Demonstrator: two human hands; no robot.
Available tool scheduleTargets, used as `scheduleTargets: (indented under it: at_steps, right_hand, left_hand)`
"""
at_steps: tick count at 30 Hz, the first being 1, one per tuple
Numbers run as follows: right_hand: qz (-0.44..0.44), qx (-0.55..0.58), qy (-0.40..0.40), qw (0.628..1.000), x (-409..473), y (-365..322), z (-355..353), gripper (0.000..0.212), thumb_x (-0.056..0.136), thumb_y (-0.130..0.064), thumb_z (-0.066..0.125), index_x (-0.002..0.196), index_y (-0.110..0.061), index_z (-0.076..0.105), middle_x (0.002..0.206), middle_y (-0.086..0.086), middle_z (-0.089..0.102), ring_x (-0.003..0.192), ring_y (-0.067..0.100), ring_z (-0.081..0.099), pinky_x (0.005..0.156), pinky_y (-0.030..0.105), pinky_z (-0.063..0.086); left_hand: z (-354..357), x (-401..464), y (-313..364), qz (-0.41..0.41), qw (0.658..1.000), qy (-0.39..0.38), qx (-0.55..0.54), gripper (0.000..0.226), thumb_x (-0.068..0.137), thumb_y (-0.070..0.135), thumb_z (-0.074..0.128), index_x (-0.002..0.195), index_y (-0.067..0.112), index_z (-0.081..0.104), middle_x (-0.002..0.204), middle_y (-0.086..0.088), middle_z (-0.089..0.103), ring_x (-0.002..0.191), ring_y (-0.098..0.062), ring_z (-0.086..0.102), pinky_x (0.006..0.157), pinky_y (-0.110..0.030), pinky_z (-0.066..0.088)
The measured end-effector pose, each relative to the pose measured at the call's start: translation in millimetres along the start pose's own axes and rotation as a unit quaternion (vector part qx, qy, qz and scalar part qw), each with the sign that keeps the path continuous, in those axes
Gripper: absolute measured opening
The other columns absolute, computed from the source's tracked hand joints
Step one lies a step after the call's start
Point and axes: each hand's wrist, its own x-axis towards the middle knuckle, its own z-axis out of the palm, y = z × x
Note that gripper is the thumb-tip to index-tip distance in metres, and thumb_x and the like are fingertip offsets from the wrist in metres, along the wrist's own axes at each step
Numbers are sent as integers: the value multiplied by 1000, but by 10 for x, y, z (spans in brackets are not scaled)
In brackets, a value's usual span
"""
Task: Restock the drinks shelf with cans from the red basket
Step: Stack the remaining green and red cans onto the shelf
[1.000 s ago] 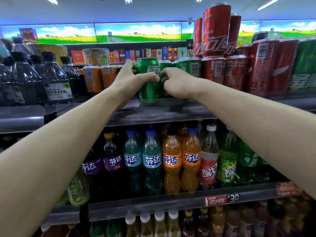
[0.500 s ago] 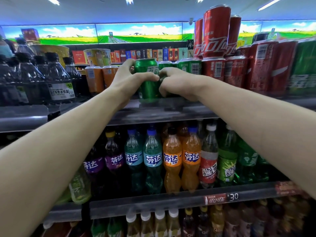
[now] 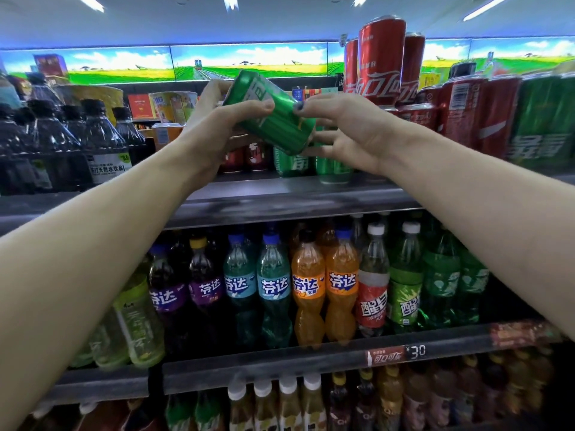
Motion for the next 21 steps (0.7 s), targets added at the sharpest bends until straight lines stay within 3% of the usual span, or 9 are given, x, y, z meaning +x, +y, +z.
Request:
scheduleTargets:
  at_steps: [3,7,10,13,15,18,21]
  right_hand:
    - [-14,19,62,998,-2,-48,22,40,90,-12,75,125,-2,57,117,15,67,96,27,74,73,39,63]
    - [-73,-34,154,985,55,-116,87,48,82,-13,84,120,-5,56,121,15,63,108,30,69,75,43,65]
    - [-100,-73,195,973,85,-167,80,47,78,-19,87,113,-9,59,114,12,63,104,26,69,81,47,63]
    - [-110,-129,200,965,122,-192,45,46,76,-25,89,111,-11,62,110,9,66,103,23,68,88,40,61]
    - [-130,-204,201,949,145,-190,52,39,77,-28,87,107,-12,67,104,4,68,100,18,67,87,31,59]
    - [-178,-321,183,912,136,-195,103,30,82,-33,82,104,-14,74,97,-2,72,96,14,68,90,32,57]
    - [-199,-381,143,892,99,-244,146,21,95,-29,68,108,-16,78,98,-6,74,94,7,67,90,29,56]
  left_hand:
    - [-41,-8,11,-20,998,-36,-37,60,90,21,76,138,14,41,132,-13,65,117,-29,71,103,-44,57]
    - [-69,3,17,-41,997,-55,-37,49,87,15,78,122,18,43,132,-16,62,116,-33,72,99,-45,59]
    - [-23,12,76,-58,995,-64,49,56,81,23,85,123,16,49,125,-13,65,107,-27,75,95,-40,61]
    - [53,20,112,-66,982,-74,163,55,79,33,87,123,17,58,114,-7,73,93,-17,77,86,-31,60]
    - [106,14,117,-64,974,-75,205,52,76,39,89,118,21,63,110,-4,75,96,-17,75,84,-30,55]
    - [188,13,119,-65,969,-83,225,52,77,38,88,123,28,65,113,2,75,104,-15,71,81,-28,51]
    - [247,44,102,-60,970,-80,221,62,74,41,89,128,34,61,118,8,72,107,-14,70,92,-33,54]
